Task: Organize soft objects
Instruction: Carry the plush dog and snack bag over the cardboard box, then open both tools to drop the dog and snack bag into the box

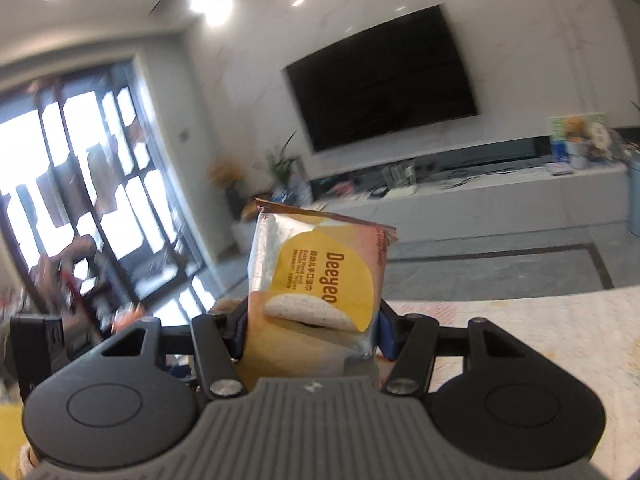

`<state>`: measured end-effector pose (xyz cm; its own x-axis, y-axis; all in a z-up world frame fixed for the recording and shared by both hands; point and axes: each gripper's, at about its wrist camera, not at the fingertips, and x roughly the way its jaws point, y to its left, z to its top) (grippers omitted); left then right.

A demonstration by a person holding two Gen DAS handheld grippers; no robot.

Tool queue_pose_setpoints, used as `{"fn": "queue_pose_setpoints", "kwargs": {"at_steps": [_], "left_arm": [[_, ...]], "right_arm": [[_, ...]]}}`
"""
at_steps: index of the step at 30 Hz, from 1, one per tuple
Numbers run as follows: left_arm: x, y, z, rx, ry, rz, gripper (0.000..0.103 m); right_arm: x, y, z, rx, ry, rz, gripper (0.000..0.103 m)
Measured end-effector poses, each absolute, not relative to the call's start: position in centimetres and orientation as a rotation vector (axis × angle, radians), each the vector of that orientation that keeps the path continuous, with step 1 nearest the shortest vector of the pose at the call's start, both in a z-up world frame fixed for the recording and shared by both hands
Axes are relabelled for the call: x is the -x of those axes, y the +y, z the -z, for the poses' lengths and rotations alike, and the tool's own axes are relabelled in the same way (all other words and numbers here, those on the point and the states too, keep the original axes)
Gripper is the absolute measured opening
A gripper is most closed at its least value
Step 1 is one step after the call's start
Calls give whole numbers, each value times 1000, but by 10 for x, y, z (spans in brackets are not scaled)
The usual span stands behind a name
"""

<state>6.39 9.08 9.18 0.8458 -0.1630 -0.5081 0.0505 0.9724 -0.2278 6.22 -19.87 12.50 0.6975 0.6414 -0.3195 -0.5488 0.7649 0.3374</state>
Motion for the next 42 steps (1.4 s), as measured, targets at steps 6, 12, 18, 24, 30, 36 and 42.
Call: {"fn": "queue_pose_setpoints", "kwargs": {"at_steps": [6, 12, 18, 24, 30, 36, 42], "left_arm": [[-66, 124, -63, 265, 551, 68, 55], [-62, 151, -44, 287, 582, 85, 55], [-42, 151, -24, 193, 650, 125, 55], [-42, 146, -3, 117, 694, 160, 55], [-48, 143, 11, 72, 780, 156, 55], [-44, 119, 22, -107, 786, 104, 66], [-29, 134, 1, -1, 637, 76, 82]], "right_arm": [[-77, -133, -90, -179, 600, -762, 58], [-98, -87, -48, -60, 717, -712, 58], [-125, -52, -6, 73, 798, -614, 58], [-162, -40, 24, 153, 872, -567, 58], [-179, -39, 44, 147, 937, -576, 58], [-172, -37, 52, 140, 944, -594, 58], [-162, -43, 39, 152, 917, -623, 58]]}}
